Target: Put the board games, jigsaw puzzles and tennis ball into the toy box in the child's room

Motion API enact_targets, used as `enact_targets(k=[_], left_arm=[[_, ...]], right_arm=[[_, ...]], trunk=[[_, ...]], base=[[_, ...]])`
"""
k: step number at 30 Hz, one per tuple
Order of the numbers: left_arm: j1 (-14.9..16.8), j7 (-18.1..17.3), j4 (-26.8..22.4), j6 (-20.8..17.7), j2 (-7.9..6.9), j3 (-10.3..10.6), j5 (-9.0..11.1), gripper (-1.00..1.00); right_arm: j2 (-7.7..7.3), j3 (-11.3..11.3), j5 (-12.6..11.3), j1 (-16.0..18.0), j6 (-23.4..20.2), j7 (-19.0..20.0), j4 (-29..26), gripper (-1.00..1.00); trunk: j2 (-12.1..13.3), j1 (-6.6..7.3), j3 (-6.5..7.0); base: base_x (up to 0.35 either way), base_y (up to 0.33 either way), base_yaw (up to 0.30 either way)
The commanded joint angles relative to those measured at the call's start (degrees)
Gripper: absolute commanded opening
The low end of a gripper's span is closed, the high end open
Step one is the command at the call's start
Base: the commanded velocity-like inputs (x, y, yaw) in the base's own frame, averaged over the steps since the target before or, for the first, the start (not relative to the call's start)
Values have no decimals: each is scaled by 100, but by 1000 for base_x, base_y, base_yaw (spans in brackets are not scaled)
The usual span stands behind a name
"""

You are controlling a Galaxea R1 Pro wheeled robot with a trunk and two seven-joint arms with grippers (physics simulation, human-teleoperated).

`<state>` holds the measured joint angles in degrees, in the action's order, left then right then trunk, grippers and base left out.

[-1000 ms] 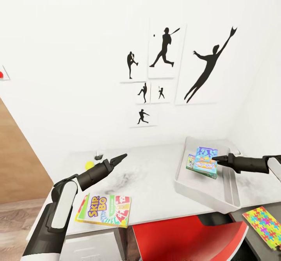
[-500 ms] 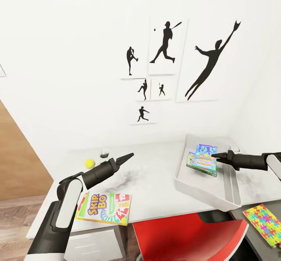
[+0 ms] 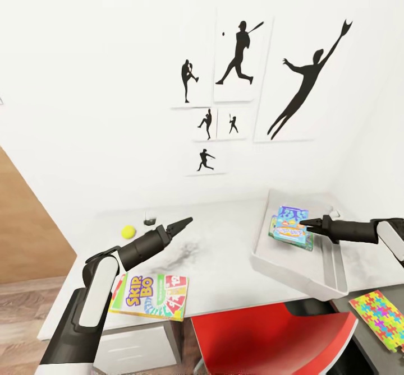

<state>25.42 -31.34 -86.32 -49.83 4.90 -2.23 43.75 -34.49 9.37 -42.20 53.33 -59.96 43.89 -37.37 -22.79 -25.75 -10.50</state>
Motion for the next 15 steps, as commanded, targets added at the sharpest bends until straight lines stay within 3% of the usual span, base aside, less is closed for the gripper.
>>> enact_targets(k=[1,15], left_arm=[[6,-22,-1,-33,6,-13,-7,100],[6,46,1,-36,2,-13,29,100]], right_arm=[[-6,21,13,9,-4,51,5,-100],[118,23,19,5,-4,42,9,-100]], trunk=[[-13,-3,-22],[-13,-3,-152]], base=[[0,0,0],[0,0,0]])
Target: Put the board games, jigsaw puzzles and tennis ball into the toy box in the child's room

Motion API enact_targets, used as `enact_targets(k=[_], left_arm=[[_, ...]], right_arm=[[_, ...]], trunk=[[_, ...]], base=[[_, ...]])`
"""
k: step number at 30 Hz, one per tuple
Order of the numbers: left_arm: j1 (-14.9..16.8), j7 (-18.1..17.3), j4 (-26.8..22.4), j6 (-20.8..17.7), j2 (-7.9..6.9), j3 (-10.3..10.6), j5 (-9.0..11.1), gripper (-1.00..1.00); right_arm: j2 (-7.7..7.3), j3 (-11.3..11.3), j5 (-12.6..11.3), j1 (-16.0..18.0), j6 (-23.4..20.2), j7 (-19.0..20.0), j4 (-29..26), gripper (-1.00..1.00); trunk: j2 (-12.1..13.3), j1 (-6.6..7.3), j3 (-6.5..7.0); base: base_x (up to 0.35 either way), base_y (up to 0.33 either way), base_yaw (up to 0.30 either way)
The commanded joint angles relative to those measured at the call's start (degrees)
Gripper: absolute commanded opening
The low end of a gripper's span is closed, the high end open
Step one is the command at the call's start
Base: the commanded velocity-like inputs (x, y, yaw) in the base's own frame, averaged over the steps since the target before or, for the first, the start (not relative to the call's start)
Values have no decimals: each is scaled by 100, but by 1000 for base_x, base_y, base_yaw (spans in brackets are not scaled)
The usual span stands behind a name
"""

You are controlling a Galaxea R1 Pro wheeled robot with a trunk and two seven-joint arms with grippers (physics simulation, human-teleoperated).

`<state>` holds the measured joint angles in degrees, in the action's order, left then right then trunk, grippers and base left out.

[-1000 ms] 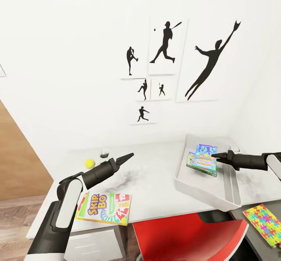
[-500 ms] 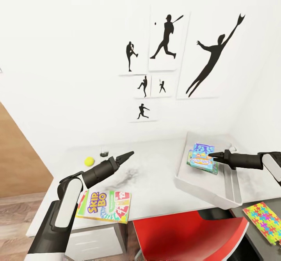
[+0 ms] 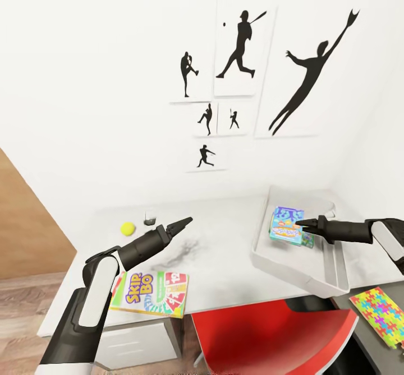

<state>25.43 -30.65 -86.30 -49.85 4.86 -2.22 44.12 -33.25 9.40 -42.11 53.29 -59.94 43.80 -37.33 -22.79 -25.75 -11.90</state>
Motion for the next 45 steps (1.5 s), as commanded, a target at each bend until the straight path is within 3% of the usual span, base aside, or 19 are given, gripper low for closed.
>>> enact_targets(k=[1,45], left_arm=[[6,-23,-1,-34,6,-14,-8,100],[6,56,8,-25,14,-6,-15,100]], right_arm=[[-6,21,10,9,-6,51,4,-100],[2,24,10,6,-6,43,6,-100]], trunk=[[-13,-3,-21],[-13,-3,-432]], base=[[0,0,0],[0,0,0]])
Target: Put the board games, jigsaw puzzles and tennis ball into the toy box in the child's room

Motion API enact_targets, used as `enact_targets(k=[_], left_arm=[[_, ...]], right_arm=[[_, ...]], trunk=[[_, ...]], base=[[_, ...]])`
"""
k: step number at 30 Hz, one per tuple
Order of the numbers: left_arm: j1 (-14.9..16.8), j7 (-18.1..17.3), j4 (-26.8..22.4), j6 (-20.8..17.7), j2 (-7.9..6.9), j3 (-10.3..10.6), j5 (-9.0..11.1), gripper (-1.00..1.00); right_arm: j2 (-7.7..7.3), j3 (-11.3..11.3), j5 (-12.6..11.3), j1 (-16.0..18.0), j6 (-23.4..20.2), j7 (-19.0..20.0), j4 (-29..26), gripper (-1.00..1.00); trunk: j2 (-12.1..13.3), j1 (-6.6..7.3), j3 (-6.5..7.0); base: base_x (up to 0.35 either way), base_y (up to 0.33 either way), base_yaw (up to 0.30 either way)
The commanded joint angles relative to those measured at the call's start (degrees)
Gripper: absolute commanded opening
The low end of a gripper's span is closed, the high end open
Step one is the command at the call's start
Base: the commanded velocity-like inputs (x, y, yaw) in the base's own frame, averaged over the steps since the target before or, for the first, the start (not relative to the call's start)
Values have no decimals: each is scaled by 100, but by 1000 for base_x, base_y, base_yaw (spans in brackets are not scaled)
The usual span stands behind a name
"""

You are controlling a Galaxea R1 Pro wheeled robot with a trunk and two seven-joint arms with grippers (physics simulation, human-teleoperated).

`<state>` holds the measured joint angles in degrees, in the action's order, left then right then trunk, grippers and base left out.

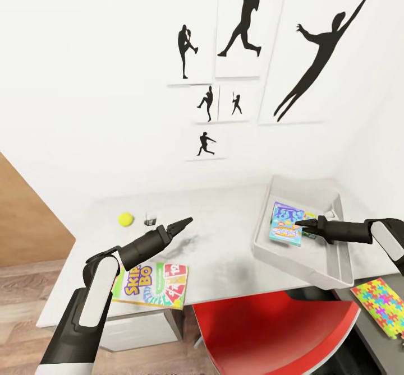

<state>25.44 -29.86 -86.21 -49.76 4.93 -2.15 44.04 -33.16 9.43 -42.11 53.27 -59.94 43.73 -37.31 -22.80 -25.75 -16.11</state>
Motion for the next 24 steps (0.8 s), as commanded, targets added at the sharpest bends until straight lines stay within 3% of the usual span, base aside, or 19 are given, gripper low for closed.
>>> enact_targets(k=[1,24], left_arm=[[5,-22,-1,-34,7,-14,-8,100],[5,-20,-1,-34,6,-13,-3,100]], right_arm=[[-6,21,10,8,-6,50,4,-100],[-6,16,9,8,-6,44,7,-100]], trunk=[[-12,-3,-21],[-12,-3,-235]], base=[[0,0,0],[0,0,0]])
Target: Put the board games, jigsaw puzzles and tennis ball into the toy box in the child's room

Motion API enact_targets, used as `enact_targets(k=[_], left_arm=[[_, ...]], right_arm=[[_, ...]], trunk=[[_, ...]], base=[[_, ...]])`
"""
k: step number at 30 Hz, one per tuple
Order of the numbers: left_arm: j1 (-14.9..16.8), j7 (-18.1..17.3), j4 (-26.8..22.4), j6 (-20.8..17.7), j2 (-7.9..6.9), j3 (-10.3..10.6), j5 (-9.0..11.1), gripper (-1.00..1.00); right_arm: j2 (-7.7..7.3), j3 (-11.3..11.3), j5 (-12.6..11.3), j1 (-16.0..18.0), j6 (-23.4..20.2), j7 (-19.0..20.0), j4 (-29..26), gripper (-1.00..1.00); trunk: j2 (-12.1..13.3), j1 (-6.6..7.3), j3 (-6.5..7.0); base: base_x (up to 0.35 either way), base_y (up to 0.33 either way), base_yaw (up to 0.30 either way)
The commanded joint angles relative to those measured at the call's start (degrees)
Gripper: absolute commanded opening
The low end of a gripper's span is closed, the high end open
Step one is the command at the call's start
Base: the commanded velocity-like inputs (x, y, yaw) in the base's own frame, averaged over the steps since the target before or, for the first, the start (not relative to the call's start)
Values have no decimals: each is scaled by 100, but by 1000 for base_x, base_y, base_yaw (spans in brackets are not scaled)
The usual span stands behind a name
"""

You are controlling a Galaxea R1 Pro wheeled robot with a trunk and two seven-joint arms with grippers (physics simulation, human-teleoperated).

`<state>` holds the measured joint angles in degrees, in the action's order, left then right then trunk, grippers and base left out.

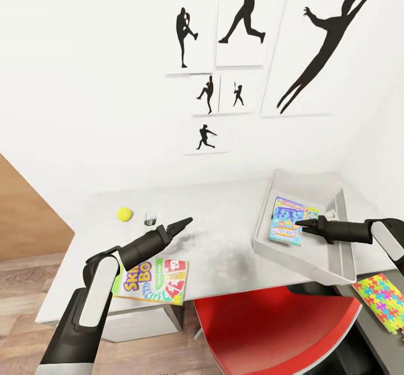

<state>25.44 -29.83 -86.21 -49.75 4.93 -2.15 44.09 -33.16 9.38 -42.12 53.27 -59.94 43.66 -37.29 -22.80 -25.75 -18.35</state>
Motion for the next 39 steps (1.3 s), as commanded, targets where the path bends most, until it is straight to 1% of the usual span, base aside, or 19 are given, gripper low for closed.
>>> enact_targets(k=[1,29,32,37,39], left_arm=[[5,-23,-1,-34,5,-14,-7,100],[5,-19,4,-34,6,-14,-15,100],[5,-17,10,-34,7,-14,-18,100],[5,-15,19,-34,7,-11,-26,100],[5,-15,20,-34,9,-10,-29,100]], right_arm=[[-6,21,10,8,-6,50,4,-100],[-8,13,3,26,-6,47,29,-100],[-11,12,3,75,-6,42,68,-100],[-10,11,6,294,-6,29,359,-100],[-11,11,7,330,-6,27,415,-100]], trunk=[[-12,-3,-20],[-12,-3,-281],[-12,-3,-309],[-12,-3,-355],[-12,-3,-374]], base=[[0,0,0],[0,0,0],[0,0,0],[0,0,0],[0,0,0]])
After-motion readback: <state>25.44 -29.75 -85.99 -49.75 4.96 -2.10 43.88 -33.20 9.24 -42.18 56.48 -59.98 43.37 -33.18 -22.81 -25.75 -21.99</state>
